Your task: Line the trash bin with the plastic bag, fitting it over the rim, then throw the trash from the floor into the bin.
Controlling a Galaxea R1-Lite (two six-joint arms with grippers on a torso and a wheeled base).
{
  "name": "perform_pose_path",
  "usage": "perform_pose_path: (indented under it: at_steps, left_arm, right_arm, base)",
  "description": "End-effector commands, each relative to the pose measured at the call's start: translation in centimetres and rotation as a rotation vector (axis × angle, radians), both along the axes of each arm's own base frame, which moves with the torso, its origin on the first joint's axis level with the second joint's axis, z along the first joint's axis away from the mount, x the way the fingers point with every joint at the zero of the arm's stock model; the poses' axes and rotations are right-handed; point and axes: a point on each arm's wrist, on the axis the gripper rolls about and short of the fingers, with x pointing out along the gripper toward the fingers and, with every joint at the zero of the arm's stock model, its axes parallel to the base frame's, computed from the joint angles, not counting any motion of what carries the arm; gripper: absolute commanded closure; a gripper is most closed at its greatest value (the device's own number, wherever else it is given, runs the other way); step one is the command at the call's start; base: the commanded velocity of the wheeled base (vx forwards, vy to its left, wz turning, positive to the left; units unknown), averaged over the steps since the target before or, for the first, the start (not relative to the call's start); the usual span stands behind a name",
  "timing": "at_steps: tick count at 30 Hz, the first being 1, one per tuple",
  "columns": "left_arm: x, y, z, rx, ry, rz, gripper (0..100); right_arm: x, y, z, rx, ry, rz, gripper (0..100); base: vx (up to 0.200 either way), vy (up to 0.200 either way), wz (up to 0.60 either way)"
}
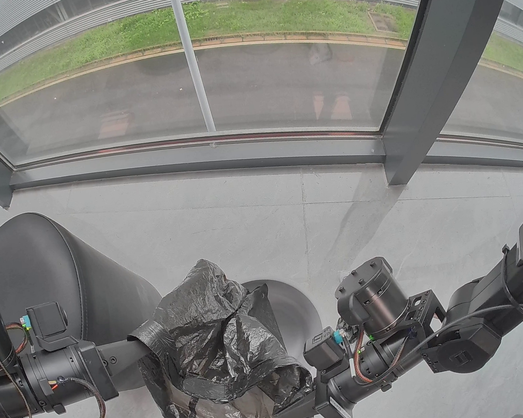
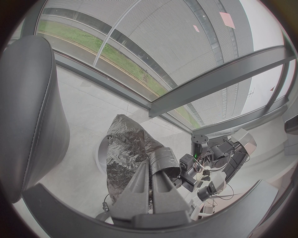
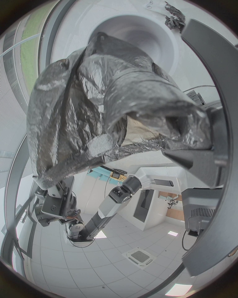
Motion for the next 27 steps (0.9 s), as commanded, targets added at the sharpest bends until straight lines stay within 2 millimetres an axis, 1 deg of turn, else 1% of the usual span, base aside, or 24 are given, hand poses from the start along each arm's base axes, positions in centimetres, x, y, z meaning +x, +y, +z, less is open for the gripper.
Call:
perform_pose_path:
  at_steps: [1, 7, 9, 10, 14, 22, 27]
  left_arm:
    - [0.3, -0.2, -0.3, 0.006, 0.016, -0.004, 100]
    - [1.5, -0.7, -1.0, 0.021, 0.058, -0.012, 100]
    - [1.8, -0.9, -1.2, 0.022, 0.062, -0.015, 100]
    - [2.4, -1.2, -1.5, 0.022, 0.067, -0.018, 100]
    - [3.2, -1.6, -2.3, 0.020, 0.084, -0.040, 100]
    - [4.4, -2.3, -3.2, 0.021, 0.099, -0.056, 100]
    - [5.1, -2.7, -3.6, 0.002, 0.079, -0.074, 100]
  right_arm:
    - [0.7, -1.1, -0.5, -0.014, 0.012, -0.040, 100]
    - [1.8, -3.0, -1.2, 0.007, -0.011, -0.107, 100]
    - [1.9, -3.3, -1.4, 0.006, -0.010, -0.117, 100]
    - [2.0, -3.7, -1.9, -0.001, -0.003, -0.127, 100]
    - [2.1, -4.2, -2.7, 0.000, -0.004, -0.141, 100]
    - [3.0, -5.5, -3.2, 0.031, -0.038, -0.192, 100]
    - [2.8, -6.0, -3.8, 0.049, -0.057, -0.202, 100]
  base:
    - [0.000, 0.000, 0.00]
    - [0.000, 0.000, 0.00]
    - [0.000, 0.000, 0.00]
    - [0.000, 0.000, 0.00]
    - [0.000, 0.000, 0.00]
    - [0.000, 0.000, 0.00]
    - [0.000, 0.000, 0.00]
